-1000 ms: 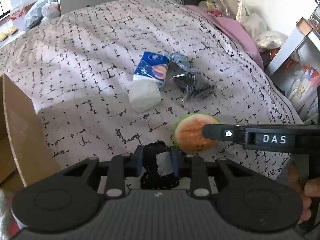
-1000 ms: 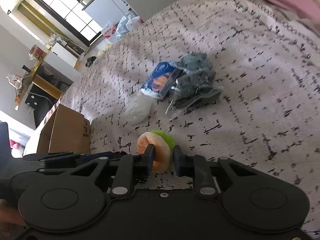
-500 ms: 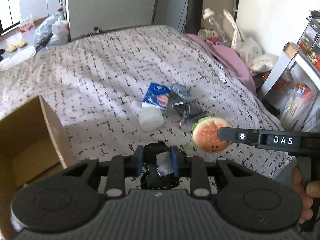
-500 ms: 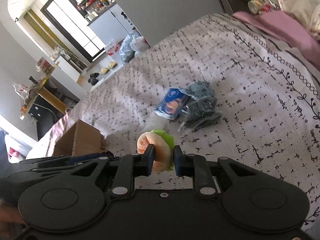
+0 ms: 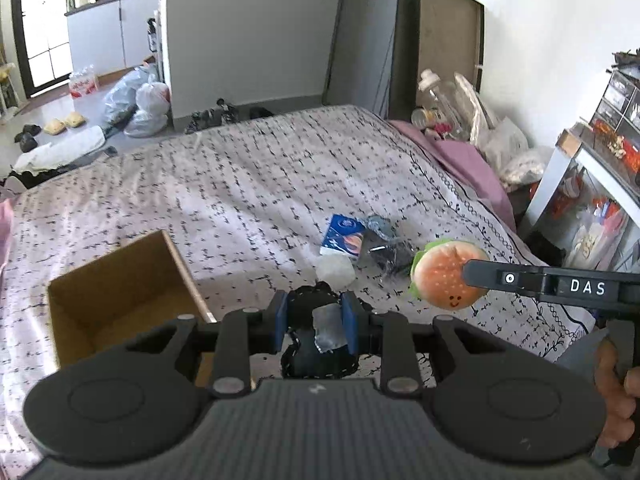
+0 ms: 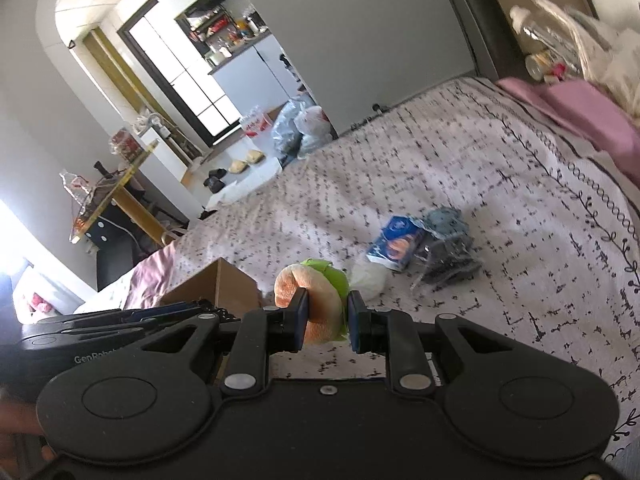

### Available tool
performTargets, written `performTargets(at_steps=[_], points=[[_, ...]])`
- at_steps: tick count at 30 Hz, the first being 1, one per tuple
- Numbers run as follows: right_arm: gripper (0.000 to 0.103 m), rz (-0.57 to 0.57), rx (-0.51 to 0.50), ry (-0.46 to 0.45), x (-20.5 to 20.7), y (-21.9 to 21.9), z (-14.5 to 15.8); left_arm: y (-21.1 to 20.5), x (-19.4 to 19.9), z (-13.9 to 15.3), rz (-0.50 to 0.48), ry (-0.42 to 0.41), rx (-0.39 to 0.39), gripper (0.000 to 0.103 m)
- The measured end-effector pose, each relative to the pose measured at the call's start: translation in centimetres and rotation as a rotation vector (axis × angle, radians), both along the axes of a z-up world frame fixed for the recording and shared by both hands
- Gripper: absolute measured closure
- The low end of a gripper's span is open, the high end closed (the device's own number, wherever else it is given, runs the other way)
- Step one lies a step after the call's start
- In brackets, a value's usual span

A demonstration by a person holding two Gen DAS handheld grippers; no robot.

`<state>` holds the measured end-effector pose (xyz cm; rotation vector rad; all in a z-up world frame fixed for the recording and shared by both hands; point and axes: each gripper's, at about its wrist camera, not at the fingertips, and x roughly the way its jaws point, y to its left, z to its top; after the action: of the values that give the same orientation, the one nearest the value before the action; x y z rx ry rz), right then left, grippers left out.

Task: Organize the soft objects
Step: 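Carry the scrunchie and burger plush over the cardboard box with both grippers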

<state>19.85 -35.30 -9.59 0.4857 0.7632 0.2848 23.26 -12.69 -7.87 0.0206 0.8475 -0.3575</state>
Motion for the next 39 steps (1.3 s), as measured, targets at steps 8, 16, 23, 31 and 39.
performTargets(at_steps=[8, 16, 23, 31, 39], points=[[0.082, 0.021, -0.013, -0.043, -1.3, 2.0, 1.5, 2.9, -2.2, 1.6, 0.037, -0.043, -0.013, 0.075], [0.082, 0.048, -0.025, -0.064, -2.1, 4.3, 2.4, 6.1, -3.9, 2.2, 0.073, -0.069, -0.030, 0.075], [0.082, 0.074, -0.045, -0.091, -2.5, 6.5, 3.4, 9.3, -5.0, 2.4, 0.122, -0.090, -0.044, 0.075], [0.082, 0.126, -0.086, -0.108, -2.1, 9.7, 3.4, 12.7, -5.4, 1.9, 0.178, -0.107, -0.067, 0.075], [0.082, 0.204, -0.134, -0.096, -1.3, 13.2, 2.9, 14.9, -5.2, -0.1, 0.227, -0.084, -0.120, 0.075]])
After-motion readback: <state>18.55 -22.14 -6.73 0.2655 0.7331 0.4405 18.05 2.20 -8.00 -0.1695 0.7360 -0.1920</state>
